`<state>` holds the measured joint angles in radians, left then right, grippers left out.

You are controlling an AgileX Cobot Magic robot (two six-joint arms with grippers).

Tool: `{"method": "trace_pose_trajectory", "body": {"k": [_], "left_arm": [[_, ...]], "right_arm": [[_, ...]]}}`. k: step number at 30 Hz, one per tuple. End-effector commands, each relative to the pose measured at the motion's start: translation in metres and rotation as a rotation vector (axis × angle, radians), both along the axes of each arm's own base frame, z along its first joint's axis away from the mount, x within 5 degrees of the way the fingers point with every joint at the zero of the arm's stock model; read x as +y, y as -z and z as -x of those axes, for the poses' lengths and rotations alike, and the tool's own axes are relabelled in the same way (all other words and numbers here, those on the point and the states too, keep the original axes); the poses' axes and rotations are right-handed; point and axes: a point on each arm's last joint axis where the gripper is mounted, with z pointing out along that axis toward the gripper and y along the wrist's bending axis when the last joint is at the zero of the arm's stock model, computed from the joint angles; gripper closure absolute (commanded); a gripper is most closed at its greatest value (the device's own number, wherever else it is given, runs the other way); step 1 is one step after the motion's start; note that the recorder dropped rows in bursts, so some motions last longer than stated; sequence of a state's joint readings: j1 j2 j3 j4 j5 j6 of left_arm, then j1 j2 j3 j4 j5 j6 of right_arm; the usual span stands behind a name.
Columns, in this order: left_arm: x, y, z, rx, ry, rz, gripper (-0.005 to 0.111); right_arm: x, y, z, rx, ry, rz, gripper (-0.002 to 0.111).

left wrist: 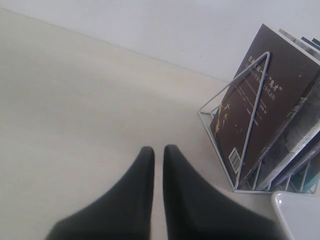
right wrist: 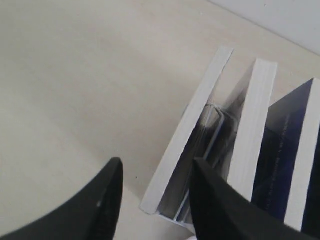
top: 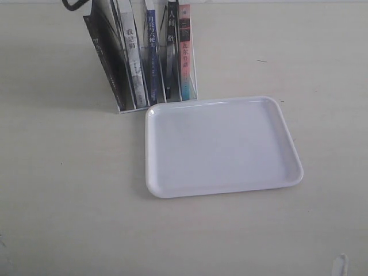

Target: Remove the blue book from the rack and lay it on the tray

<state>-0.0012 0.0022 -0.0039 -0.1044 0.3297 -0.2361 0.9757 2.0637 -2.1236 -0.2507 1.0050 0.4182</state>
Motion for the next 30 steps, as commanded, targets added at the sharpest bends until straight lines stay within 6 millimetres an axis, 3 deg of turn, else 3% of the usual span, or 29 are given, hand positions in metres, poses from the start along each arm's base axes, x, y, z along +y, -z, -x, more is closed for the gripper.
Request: {"method": "trace_pose_trajectory", "body": {"k": [1, 11, 19, 30], "left_arm": [[-0.001, 0.000, 0.000, -0.008, 0.010, 0.005, 0.101], [-0.001, 0.000, 0.000, -0.008, 0.010, 0.005, 0.101], [-0.001, 0.000, 0.000, -0.008, 0.010, 0.005, 0.101], [-0.001, 0.000, 0.000, -0.008, 0.010, 0.005, 0.101]], "right_arm": [[0.003, 0.009, -0.002, 0.028, 0.022, 0.010, 0.067], [0.016, 0.046, -0.009, 0.098, 0.046, 0.048, 0.069], [0.018, 0.054, -0.012, 0.096, 0.055, 0.066, 0.109], [0.017, 0.054, -0.013, 0.081, 0.057, 0.070, 0.108]]}}
